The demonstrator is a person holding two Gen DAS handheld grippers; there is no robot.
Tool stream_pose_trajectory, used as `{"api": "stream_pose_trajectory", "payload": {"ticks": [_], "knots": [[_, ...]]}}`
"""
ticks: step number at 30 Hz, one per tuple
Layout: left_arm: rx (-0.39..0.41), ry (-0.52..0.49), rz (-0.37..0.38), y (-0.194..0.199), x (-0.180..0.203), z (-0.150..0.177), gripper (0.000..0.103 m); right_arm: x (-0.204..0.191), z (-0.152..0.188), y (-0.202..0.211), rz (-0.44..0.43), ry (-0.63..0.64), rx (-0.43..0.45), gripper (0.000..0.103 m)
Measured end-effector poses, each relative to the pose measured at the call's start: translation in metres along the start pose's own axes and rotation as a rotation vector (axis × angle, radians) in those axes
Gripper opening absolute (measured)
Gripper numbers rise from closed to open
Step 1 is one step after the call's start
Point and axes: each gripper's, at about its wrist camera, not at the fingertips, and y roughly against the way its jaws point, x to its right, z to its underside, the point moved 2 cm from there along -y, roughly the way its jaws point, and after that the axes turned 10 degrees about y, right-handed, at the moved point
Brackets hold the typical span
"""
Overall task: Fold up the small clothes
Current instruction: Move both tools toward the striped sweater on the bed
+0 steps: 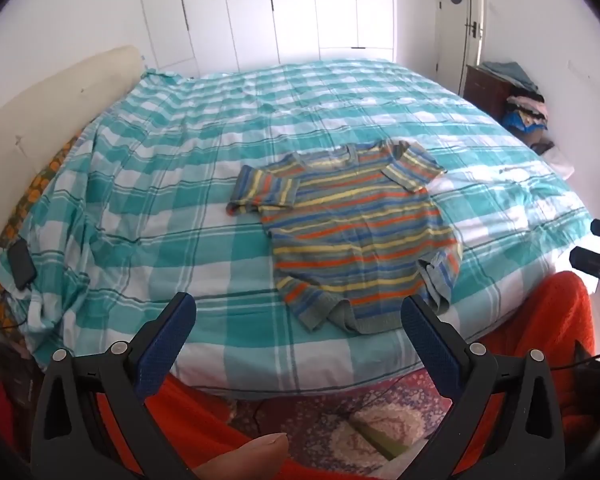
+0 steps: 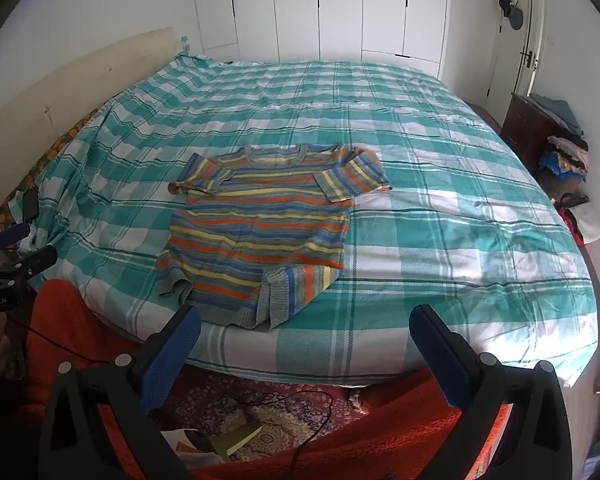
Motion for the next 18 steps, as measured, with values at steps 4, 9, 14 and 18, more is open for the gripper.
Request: {"api": "stream_pose_trajectory", "payload": {"ticks": [4,9,14,18], "knots": [[-0.009,-0.008,0.003,-0.001,0.004,0.002,0.102,-0.009,0.003,-0.007,-0.031,0.004,-0.005,0.103],[-0.019,-0.021,0.008,-0.003,0.007,0.004,0.102,-0.017,0.003,-0.009,-0.046,0.010,-0.012,0.103],[-0.020,-0.045,0.010,-0.003,0.012,0.005,0.102,-0.021,0.004,-0.011,-0.063,0.011,-0.020,0.103],[-0.022,-0.057,0.012,-0.004,0.015,0.005,0.102,-0.022,0.003,-0.012,-0.069,0.014,-0.024,0.103]]}}
